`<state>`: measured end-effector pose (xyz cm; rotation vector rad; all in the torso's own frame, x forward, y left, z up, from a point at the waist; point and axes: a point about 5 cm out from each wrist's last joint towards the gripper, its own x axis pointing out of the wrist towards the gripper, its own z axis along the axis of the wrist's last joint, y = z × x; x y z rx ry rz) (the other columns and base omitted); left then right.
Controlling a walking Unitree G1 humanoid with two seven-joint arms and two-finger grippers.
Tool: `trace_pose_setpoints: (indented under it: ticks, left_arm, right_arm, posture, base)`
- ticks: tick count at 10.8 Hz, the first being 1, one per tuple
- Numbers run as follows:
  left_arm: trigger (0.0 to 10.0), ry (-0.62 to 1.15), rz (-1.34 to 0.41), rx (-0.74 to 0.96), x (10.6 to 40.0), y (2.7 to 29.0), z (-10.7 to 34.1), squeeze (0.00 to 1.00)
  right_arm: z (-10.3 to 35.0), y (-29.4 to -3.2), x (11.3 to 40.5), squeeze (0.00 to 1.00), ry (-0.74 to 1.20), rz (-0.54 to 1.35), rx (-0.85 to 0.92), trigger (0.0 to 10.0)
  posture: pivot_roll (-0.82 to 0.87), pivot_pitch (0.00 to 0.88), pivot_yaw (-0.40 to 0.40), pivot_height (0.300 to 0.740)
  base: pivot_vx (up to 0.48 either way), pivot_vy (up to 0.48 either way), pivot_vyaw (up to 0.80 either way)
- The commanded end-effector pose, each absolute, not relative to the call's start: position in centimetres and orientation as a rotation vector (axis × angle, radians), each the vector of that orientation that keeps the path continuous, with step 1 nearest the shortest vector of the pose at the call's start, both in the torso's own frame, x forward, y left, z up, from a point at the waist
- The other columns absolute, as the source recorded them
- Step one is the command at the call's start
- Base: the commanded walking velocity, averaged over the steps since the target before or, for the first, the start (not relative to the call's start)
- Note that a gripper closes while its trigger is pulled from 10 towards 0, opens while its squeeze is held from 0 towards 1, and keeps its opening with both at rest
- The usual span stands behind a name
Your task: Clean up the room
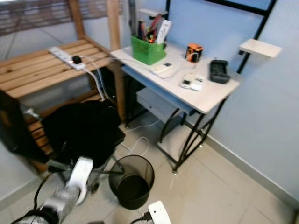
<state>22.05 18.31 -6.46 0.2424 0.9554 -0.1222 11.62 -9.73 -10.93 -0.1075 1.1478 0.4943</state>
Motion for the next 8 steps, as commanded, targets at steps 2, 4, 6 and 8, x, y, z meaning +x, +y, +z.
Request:
trace_pose_setpoints:
  ticks: [2,4,6,8]
  left_arm:
    - [10.0,0.924,-0.114,0.231,22.93,18.26,-5.89,0.0]
    - [10.0,0.924,-0.114,0.231,22.93,18.26,-5.89,0.0]
    - [10.0,0.924,-0.114,0.231,22.93,18.26,-5.89,0.0]
    - [10.0,0.924,-0.114,0.231,22.93,18.26,-5.89,0.0]
  right_arm:
    - [-5.68,-17.53,22.88,0.0,0.73,-0.047,-0.066,10.0]
    - [-5.68,-17.53,22.88,0.0,0.73,-0.047,-0.066,10.0]
    - [-5.68,-17.53,22.88,0.0,0.73,-0.047,-0.066,10.0]
    - [-5.68,-17.53,22.88,0.0,0.73,-0.047,-0.066,10.0]
  posture:
    - [0.08,0.0,-0.029,0.726]
    - [0.08,0.0,-0.029,0.726]
    - [0.08,0.0,-0.029,0.726]
    - [0.08,0.0,-0.029,0.726]
  base:
    - [0.0,0.0,0.0]
    - [0.0,0.0,0.0]
    - [0.0,0.0,0.0]
    - [0.0,0.0,0.0]
